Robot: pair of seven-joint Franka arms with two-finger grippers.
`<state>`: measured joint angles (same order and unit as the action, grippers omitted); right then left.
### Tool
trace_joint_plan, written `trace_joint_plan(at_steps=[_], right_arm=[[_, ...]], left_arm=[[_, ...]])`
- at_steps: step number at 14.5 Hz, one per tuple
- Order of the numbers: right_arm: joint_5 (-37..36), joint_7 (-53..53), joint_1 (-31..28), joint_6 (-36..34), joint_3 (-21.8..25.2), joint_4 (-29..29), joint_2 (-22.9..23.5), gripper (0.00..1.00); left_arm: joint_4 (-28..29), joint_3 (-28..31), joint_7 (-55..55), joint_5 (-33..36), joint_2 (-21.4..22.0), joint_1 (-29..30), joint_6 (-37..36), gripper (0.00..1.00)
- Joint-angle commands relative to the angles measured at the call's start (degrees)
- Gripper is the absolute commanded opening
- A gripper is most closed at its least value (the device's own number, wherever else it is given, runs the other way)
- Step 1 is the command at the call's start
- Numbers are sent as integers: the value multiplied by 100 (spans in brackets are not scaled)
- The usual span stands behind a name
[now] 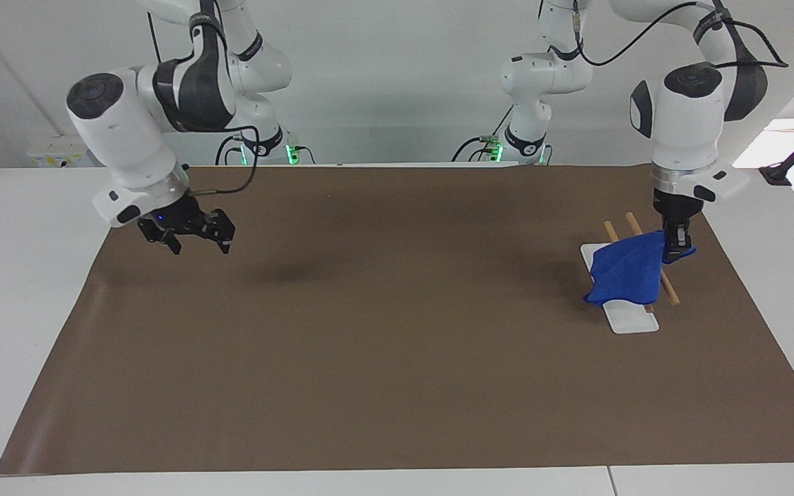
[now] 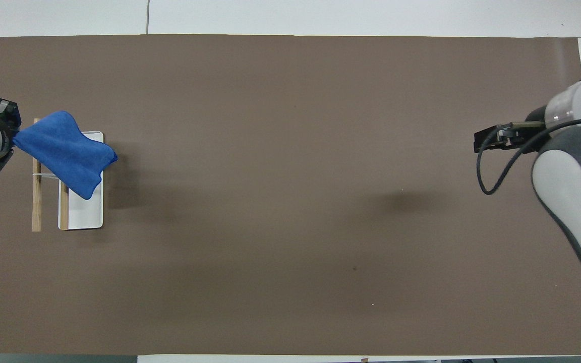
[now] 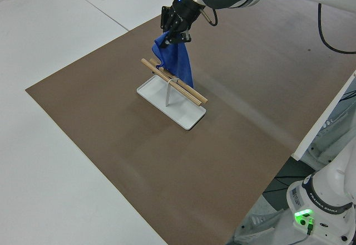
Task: Right arm passes towel to left arm to hang
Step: 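Drape the towel over the rack crossbar with the left gripper and release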
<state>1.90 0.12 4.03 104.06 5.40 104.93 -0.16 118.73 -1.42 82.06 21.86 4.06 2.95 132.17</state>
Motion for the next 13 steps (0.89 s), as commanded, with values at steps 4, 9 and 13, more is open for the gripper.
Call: trace_joint_plan(at_steps=[4, 9, 13], right_arm=[[-505, -100, -52, -2036, -74, -1666, -90, 100], [-647, -83, -34, -2249, -127, -1995, 130, 100], [-568, -74, -34, -2206, -144, -1828, 60, 100]], left_arm=[[799, -43, -32, 108, 613, 750, 721, 0], [1284, -34, -50, 99, 763, 1182, 1425, 0], [1696, -16, -41, 99, 745, 1199, 1819, 0]])
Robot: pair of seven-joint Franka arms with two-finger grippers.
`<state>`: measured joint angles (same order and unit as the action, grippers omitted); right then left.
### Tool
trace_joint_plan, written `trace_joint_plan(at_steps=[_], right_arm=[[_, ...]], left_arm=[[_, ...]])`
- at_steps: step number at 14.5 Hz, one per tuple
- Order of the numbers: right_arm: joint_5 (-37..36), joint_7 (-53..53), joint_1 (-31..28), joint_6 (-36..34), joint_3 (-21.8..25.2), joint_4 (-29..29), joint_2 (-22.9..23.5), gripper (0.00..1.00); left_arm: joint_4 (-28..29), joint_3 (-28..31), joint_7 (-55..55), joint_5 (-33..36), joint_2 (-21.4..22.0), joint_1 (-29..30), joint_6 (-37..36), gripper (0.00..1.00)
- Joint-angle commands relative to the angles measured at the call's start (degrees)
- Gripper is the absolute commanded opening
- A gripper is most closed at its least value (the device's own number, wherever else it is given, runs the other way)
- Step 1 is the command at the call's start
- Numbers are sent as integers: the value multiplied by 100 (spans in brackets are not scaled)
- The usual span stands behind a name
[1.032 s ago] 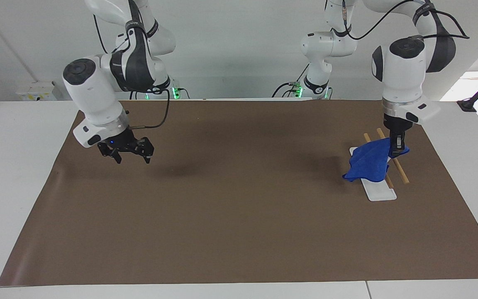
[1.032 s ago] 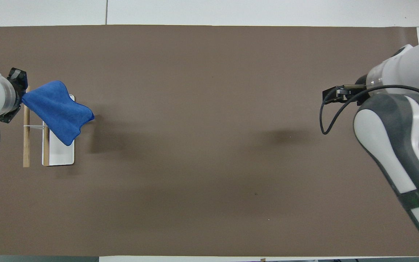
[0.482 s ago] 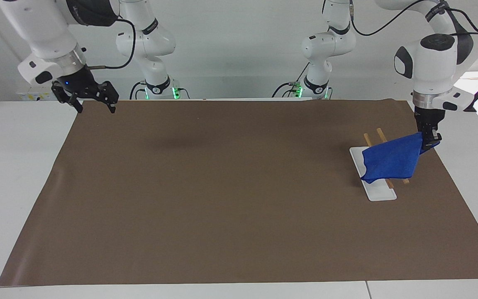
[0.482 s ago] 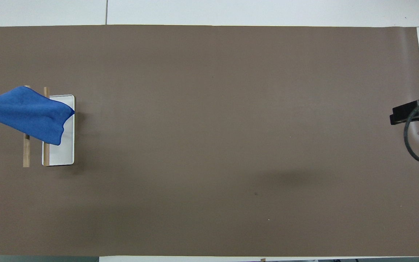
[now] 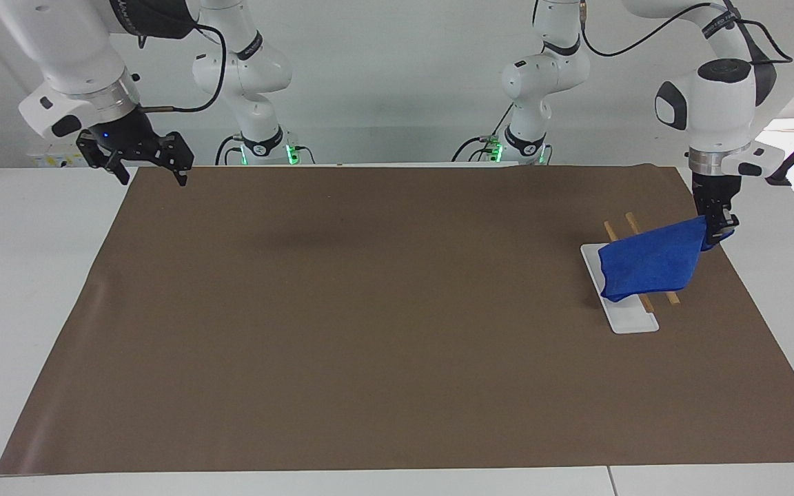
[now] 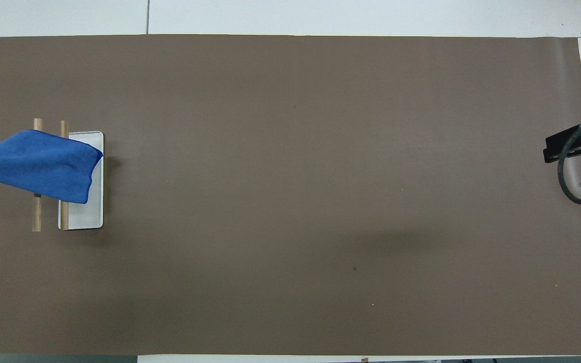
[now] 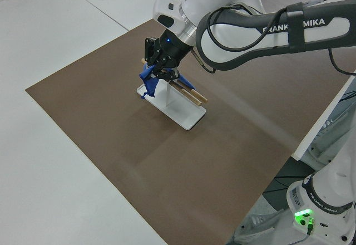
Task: Right arm passes towel to left arm to hang
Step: 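Drape the towel over the rack crossbar with the left gripper and release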
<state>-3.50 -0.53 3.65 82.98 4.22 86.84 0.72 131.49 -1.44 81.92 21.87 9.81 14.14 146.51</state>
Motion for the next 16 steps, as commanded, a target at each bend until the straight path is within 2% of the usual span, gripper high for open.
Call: trace_joint_plan(at_steps=[1, 3, 4, 5, 6, 7, 10, 13, 16], right_arm=[[-28, -17, 12, -115, -26, -9, -45, 100], [-28, -17, -31, -133, -35, 9, -54, 100], [-19, -8, -110, -80, -44, 17, -54, 100], [-19, 35, -337, -71, -270, 26, -63, 100], [-10, 131, -670, -62, -647, 44, -63, 100], [-10, 202, -769, -62, -746, 79, -80, 100], [-10, 351, -217, -36, -292, 123, -98, 100], [-10, 431, -190, -36, -290, 141, -107, 100], [16, 449, -154, -36, -307, 114, -107, 100]], left_arm=[[525, -15, -27, 98, 145, 167, 518, 0], [553, -15, -27, 98, 57, 229, 598, 0], [535, -15, -36, 98, 39, 229, 589, 10], [526, -15, -36, 98, 39, 238, 581, 35], [518, -15, -36, 98, 39, 247, 563, 54], [448, -15, -27, 81, -5, 264, 519, 100], [-104, -23, -27, 19, -197, 203, -23, 100], [-1237, -59, -45, -42, -698, -138, -806, 100], [-1968, -76, -141, -51, -1041, -621, -870, 100]])
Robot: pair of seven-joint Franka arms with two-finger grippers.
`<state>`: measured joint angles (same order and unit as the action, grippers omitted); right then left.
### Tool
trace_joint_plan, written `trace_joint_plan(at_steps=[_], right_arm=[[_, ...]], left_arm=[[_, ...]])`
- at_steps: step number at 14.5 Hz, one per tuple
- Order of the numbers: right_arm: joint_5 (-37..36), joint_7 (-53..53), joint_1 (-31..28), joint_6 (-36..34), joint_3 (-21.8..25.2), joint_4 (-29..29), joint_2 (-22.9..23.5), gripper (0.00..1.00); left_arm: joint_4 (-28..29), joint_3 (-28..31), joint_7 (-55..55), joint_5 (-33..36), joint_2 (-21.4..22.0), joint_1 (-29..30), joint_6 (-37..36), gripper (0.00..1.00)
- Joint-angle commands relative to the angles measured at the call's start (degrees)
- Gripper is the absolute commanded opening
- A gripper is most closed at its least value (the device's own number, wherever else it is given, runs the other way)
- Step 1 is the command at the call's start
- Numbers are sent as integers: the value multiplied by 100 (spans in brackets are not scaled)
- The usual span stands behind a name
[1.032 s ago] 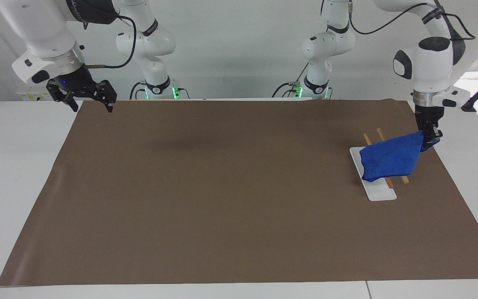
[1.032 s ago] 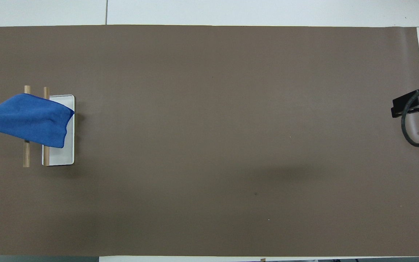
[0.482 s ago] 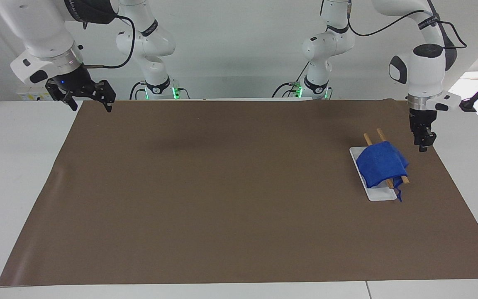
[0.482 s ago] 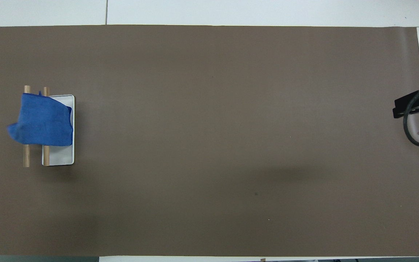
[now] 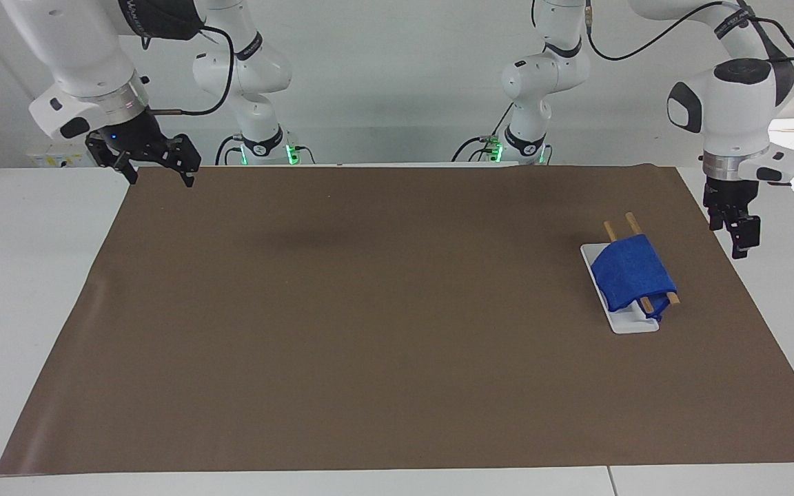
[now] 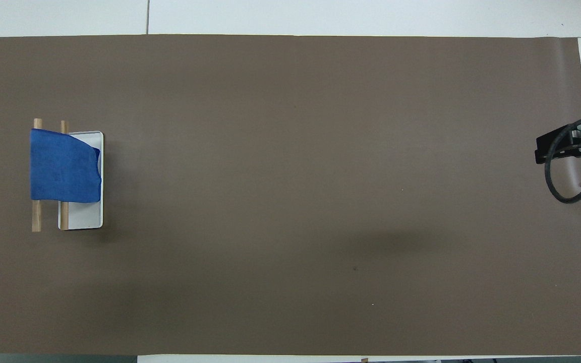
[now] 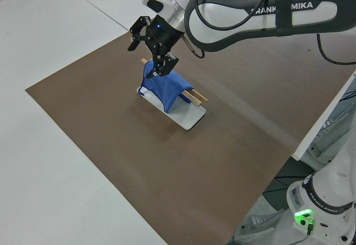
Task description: Right arm passes towel to left arm to hang
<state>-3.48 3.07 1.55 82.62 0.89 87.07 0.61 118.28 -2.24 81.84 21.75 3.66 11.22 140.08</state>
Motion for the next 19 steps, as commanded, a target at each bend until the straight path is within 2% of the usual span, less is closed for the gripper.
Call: trace_joint_plan(at_steps=[1, 3, 5, 8, 11, 15, 17, 19], right_arm=[[48, 80, 56, -44, -1, 4, -61, 100], [58, 45, 13, -393, -27, -242, 0, 100], [250, 19, -49, -457, -10, -261, 0, 100], [269, 63, 29, -396, -10, -191, 0, 100], [242, 71, 56, -343, -18, -129, -26, 100], [216, 63, 56, -360, -27, -129, -35, 100], [207, 63, 56, -360, -27, -129, -35, 100], [198, 63, 56, -343, -27, -120, -35, 100]], left_arm=[[-700, 13, -281, -31, -471, -471, -192, 100], [-736, 5, -964, -39, -497, -656, -192, 100], [-736, -4, -1772, -205, -497, -727, -218, 100], [-789, -22, -3590, -1022, -462, -858, -358, 100], [-1060, -22, -5147, -1654, -418, -938, -1208, 100], [-2043, -4, -7037, -1955, -471, -929, -3097, 100], [-2361, 13, -7418, -2104, -480, -920, -3661, 100], [-2424, 5, -7707, -2114, -392, -938, -4136, 100]])
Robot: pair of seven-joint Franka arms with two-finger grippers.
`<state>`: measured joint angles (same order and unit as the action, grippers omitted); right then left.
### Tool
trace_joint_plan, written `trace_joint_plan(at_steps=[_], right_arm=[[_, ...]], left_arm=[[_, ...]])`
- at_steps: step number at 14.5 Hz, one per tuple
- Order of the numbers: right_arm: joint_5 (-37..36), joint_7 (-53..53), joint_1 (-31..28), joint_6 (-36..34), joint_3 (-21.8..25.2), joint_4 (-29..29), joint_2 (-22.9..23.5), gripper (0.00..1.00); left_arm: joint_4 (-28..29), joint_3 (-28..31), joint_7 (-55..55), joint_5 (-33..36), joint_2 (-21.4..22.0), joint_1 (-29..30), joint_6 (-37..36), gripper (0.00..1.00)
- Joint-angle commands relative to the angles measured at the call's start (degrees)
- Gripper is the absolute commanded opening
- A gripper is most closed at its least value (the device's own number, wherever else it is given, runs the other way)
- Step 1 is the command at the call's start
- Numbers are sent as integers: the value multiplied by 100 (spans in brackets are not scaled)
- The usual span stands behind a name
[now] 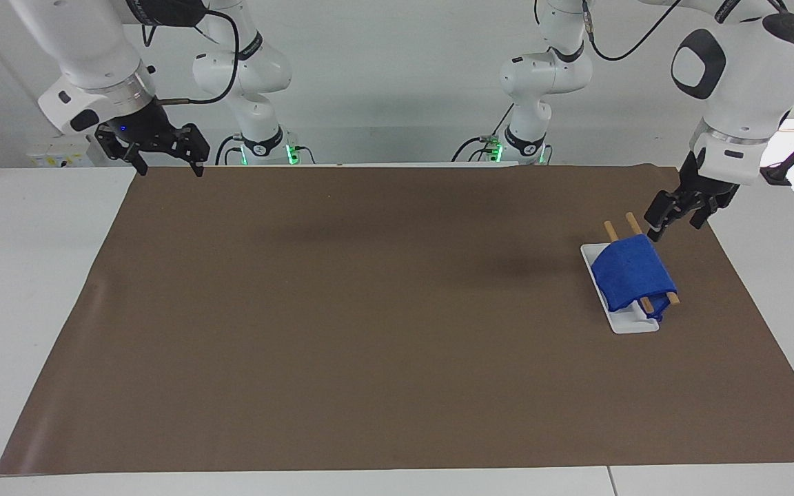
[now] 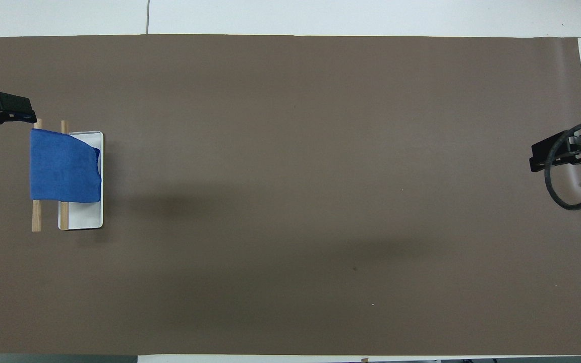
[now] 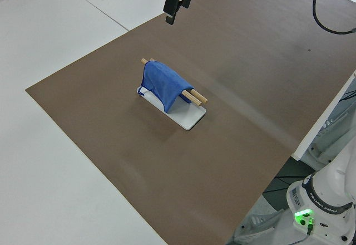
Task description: Right arm passes towel to left arm to hang
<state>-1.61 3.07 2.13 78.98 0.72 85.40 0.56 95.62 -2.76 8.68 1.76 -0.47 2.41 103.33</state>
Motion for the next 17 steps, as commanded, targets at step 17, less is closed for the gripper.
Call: trace_joint_plan(at_steps=[17], right_arm=[[-120, 89, -2, 30, -11, 90, -39, 100]], left_arm=[[-263, 30, -992, -132, 179, -189, -1193, 100]])
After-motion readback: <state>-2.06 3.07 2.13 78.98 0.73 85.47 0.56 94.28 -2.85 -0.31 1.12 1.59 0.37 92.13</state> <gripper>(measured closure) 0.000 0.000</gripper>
